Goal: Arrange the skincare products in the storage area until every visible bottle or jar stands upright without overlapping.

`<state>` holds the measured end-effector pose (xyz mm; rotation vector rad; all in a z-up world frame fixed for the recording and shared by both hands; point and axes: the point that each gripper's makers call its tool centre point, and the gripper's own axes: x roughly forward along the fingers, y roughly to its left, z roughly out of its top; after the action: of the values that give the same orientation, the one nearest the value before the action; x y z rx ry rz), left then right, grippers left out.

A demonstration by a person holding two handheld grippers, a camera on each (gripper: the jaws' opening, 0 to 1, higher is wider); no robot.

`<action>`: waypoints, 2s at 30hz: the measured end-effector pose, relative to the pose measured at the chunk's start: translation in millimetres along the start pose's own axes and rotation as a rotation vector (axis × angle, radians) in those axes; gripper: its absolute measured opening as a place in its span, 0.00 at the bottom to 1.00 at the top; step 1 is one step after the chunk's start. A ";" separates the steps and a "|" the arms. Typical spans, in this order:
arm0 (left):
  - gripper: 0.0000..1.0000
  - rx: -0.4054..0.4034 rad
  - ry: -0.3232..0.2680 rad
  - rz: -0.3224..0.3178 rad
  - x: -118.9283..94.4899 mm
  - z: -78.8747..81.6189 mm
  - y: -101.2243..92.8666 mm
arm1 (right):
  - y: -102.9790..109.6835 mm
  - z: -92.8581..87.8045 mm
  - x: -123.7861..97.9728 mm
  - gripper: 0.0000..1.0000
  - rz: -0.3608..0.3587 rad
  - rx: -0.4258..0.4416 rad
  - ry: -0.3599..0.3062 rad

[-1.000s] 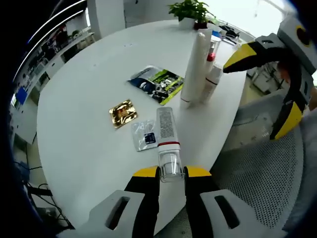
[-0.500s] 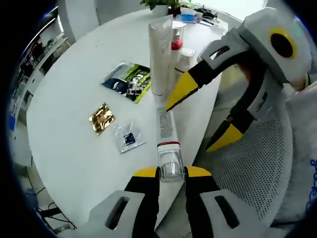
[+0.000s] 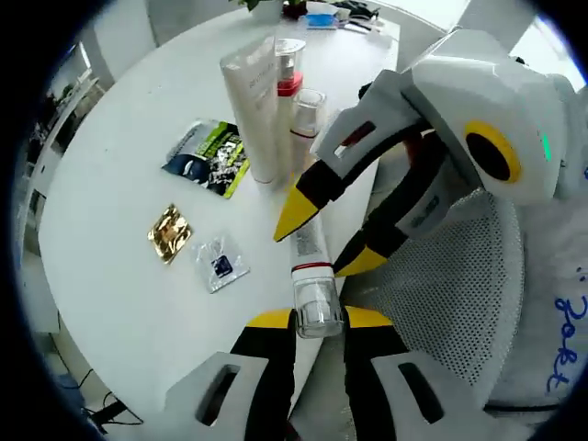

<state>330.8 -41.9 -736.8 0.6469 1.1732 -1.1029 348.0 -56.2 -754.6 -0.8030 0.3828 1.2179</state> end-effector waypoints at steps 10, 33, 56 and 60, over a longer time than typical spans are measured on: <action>0.15 0.068 0.062 -0.019 -0.6 9.9 -3.5 | 0.7 -6.0 0.8 0.25 -0.005 -0.061 0.034; 0.22 -0.069 -0.410 -0.072 -27.5 44.4 17.7 | -16.3 -16.4 -21.8 0.23 -0.070 0.265 -0.113; 0.18 -0.334 -0.838 -0.202 -44.4 81.2 13.6 | -27.7 13.4 -36.9 0.22 -0.023 0.606 -0.368; 0.18 -0.337 -0.850 -0.194 -45.3 84.7 14.2 | -28.6 13.8 -37.7 0.22 -0.020 0.633 -0.380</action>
<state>377.1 -95.1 -670.0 -0.2114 0.6477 -1.1330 360.3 -75.3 -710.8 -0.0285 0.4118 1.1078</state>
